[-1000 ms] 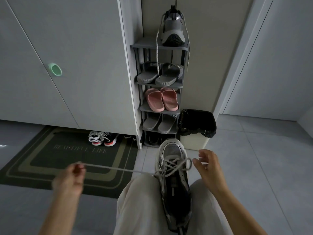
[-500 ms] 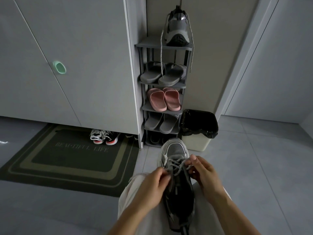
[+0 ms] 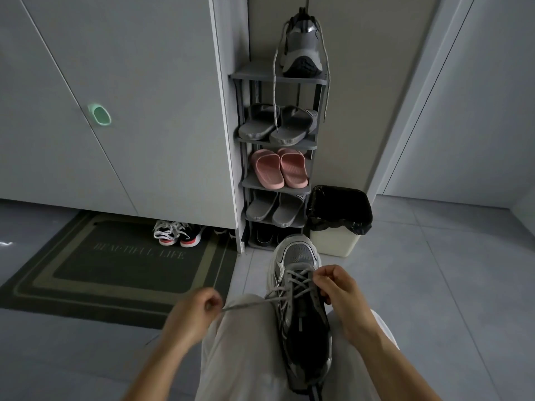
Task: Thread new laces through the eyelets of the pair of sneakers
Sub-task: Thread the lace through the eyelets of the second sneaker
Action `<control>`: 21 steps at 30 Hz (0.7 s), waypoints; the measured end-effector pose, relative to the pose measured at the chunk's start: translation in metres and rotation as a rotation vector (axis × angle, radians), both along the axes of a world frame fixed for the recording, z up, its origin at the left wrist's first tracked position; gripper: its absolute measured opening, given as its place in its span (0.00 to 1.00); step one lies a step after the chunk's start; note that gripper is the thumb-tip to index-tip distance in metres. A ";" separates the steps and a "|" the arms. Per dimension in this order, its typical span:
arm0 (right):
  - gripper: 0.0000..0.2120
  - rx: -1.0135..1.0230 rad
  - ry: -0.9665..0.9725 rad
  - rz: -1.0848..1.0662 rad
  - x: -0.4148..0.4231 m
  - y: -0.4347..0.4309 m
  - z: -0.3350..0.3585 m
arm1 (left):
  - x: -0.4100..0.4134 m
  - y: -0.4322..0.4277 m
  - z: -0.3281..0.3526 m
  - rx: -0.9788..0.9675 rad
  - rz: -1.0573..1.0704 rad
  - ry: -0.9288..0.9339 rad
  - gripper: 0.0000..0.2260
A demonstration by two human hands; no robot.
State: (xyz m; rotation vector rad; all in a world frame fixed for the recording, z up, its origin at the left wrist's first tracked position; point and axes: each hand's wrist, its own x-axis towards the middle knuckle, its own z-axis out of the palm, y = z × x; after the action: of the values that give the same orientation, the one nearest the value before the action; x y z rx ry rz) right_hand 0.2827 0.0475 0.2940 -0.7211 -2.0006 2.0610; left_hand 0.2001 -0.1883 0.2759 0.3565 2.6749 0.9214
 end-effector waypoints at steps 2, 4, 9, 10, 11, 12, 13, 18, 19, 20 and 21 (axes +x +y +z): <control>0.04 -0.015 -0.020 0.000 0.000 0.001 0.002 | 0.007 0.025 0.003 0.079 -0.071 0.063 0.04; 0.05 -0.027 -0.041 -0.016 0.001 0.001 0.003 | 0.017 0.056 0.010 0.197 -0.108 -0.021 0.08; 0.04 0.157 -0.119 0.095 0.003 0.002 0.002 | 0.021 0.102 0.019 0.594 0.283 -0.518 0.14; 0.08 0.239 -0.162 0.135 0.005 0.002 0.000 | 0.019 0.105 0.019 0.695 0.347 -0.572 0.11; 0.12 0.326 -0.214 0.157 0.006 0.001 -0.003 | 0.018 0.108 0.020 0.755 0.371 -0.589 0.08; 0.15 0.407 -0.261 0.156 0.008 0.001 -0.004 | 0.018 0.111 0.023 0.801 0.377 -0.593 0.07; 0.15 0.460 -0.288 0.139 0.009 0.001 -0.004 | 0.016 0.113 0.025 0.831 0.374 -0.588 0.06; 0.04 0.396 -0.251 0.037 0.013 0.012 0.001 | 0.012 0.117 0.033 0.915 0.288 -0.538 0.06; 0.05 0.346 -0.235 0.020 0.015 0.015 0.001 | 0.013 0.116 0.031 0.920 0.279 -0.525 0.07; 0.06 0.298 -0.217 0.005 0.017 0.016 0.000 | 0.014 0.115 0.030 0.931 0.284 -0.512 0.07; 0.06 0.261 -0.199 -0.009 0.019 0.016 -0.001 | 0.015 0.113 0.028 0.937 0.299 -0.491 0.08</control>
State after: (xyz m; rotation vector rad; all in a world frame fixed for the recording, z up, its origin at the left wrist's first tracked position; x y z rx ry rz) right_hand 0.3018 0.0633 0.2930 -0.9078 -2.3102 1.7352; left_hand 0.2147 -0.0751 0.3043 -0.0999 1.7325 2.0131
